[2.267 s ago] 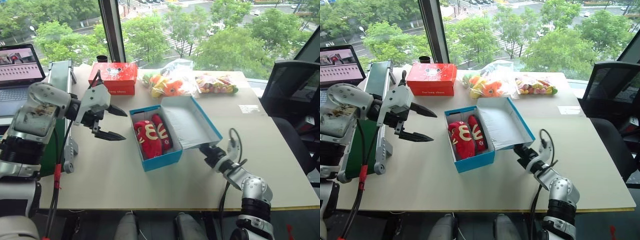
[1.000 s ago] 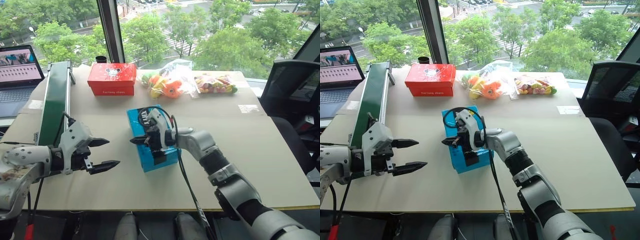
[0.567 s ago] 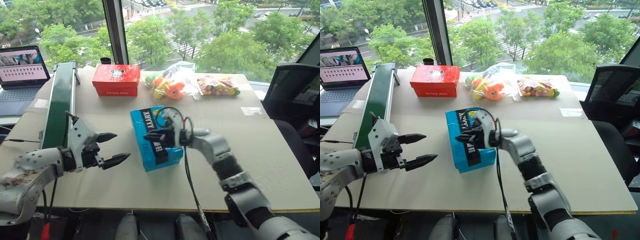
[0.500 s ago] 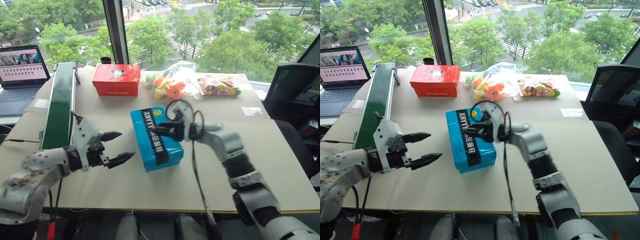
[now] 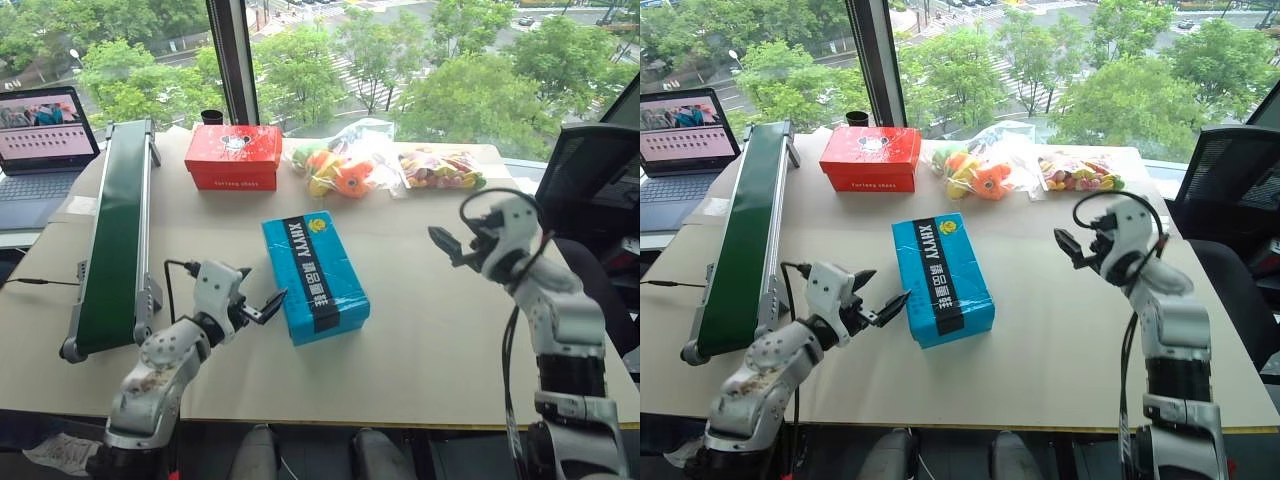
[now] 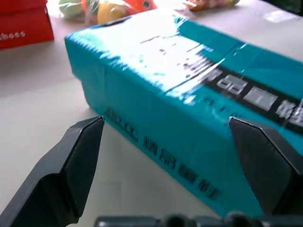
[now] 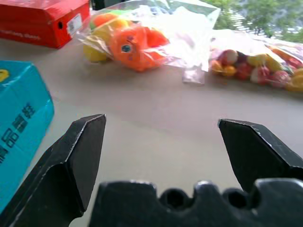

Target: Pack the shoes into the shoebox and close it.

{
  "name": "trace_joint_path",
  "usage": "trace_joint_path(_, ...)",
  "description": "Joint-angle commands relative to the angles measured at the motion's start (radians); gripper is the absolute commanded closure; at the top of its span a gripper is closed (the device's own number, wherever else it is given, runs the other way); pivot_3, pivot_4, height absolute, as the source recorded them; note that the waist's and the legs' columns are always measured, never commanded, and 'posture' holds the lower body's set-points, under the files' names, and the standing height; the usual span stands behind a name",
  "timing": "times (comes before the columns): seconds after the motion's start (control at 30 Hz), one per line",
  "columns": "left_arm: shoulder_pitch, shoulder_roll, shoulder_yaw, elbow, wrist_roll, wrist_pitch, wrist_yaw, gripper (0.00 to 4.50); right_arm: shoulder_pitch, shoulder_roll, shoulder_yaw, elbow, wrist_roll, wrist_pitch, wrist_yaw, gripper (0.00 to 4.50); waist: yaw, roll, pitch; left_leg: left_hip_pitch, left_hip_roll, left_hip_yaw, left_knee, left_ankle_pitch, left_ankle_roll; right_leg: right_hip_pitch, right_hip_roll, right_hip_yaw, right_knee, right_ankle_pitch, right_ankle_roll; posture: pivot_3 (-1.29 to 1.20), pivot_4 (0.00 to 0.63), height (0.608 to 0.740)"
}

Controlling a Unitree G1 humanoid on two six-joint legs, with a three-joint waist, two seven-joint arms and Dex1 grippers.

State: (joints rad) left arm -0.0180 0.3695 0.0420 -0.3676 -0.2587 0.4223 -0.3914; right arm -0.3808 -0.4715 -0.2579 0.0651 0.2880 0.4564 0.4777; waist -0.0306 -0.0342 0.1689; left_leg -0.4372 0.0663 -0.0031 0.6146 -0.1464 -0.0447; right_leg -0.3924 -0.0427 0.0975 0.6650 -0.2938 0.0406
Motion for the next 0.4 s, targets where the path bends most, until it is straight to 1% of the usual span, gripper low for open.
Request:
trace_joint_path(0.03, 0.054, -0.033, 0.013, 0.112, 0.104, -0.158, 0.083, 0.00, 0.121, 0.034, 0.012, -0.011, -0.072, -0.170, -0.049, 0.02, -0.003, 0.003, -0.002, 0.002, 0.000, 0.000, 0.000, 0.000, 0.000, 0.003, 0.000, 0.000, 0.000, 0.000, 0.000, 0.00, 0.150, 0.739)
trace_joint_path(0.13, 0.095, -0.064, -0.010, 0.169, 0.144, -0.268, 0.096, 0.00, 0.212, 0.082, 0.043, 0.039, -0.118, -0.277, -0.079, 0.02, -0.009, 0.003, -0.002, 0.006, -0.001, 0.001, -0.001, 0.000, 0.000, 0.005, 0.000, 0.001, -0.001, 0.000, 0.001, 0.00, 0.150, 0.739)
trace_joint_path(0.23, 0.114, -0.099, -0.011, 0.202, 0.151, -0.333, 0.107, 0.00, 0.249, 0.117, 0.047, 0.068, -0.096, -0.274, -0.071, 0.02, -0.013, 0.003, -0.002, 0.005, 0.000, 0.001, -0.001, 0.000, 0.000, 0.004, 0.000, 0.001, -0.001, 0.000, 0.000, 0.00, 0.150, 0.739)
trace_joint_path(0.33, 0.140, -0.129, -0.026, 0.240, 0.167, -0.383, 0.113, 0.00, 0.302, 0.146, 0.072, 0.074, -0.117, -0.346, -0.061, 0.02, -0.013, 0.003, -0.002, 0.006, 0.000, 0.001, -0.001, 0.000, 0.000, 0.005, 0.000, 0.001, -0.001, 0.000, 0.001, 0.00, 0.150, 0.739)
trace_joint_path(0.4, 0.156, -0.139, -0.039, 0.257, 0.168, -0.394, 0.106, 0.00, 0.312, 0.170, 0.061, 0.063, -0.080, -0.343, -0.057, 0.02, -0.014, 0.004, -0.002, 0.006, 0.000, 0.001, -0.001, 0.000, 0.000, 0.005, 0.000, 0.001, -0.001, 0.000, 0.001, 0.00, 0.150, 0.739)
